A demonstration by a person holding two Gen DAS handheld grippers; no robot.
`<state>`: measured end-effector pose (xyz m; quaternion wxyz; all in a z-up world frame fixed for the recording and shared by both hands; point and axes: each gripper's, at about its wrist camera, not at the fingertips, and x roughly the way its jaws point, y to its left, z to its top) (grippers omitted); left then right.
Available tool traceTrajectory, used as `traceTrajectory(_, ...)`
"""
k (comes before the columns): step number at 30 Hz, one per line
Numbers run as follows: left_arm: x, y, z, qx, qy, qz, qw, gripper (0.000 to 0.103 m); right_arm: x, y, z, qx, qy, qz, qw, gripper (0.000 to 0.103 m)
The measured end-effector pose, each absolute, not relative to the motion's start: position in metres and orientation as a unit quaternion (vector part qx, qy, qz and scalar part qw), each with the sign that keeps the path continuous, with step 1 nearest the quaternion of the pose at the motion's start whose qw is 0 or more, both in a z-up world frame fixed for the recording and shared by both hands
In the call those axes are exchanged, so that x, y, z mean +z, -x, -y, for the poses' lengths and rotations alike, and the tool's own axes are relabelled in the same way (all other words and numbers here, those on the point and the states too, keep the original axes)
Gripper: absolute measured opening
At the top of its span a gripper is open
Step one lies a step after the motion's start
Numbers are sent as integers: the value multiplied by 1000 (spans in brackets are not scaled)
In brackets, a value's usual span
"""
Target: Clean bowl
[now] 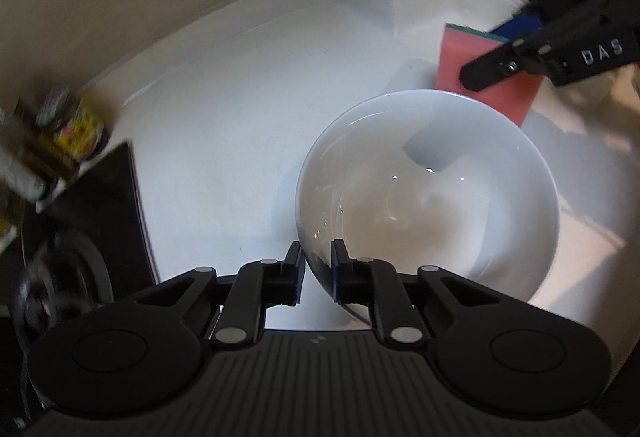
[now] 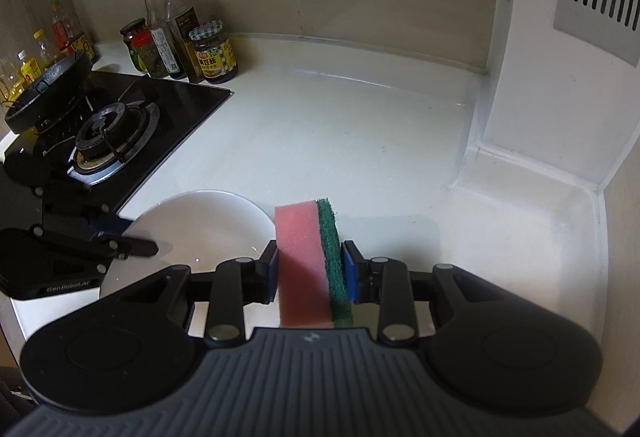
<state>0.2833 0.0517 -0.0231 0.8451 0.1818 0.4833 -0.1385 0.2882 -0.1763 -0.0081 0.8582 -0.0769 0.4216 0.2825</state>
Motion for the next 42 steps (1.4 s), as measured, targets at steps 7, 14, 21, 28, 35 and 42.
traceTrajectory(7, -25, -304, -48, -148, -202, -486, 837, 15, -7, -289, 177, 266, 78, -425, 861, 28)
traceTrajectory(14, -24, -286, -57, -66, -74, -511, 854, 14, -10, -293, 184, 259, 36, -427, 866, 28)
traceTrajectory(21, -27, -280, -54, -139, -171, -487, 845, 17, -10, -296, 180, 270, 53, -426, 862, 28)
traceTrajectory(28, -26, -288, -46, -237, -247, -469, 814, 16, -7, -302, 166, 289, 71, -427, 854, 28)
traceTrajectory(35, -15, -288, -64, -140, -122, -488, 853, 19, -8, -298, 173, 287, 49, -425, 857, 28)
traceTrajectory(42, -19, -275, -77, -127, -76, -489, 860, 13, -7, -284, 177, 289, 55, -420, 859, 28)
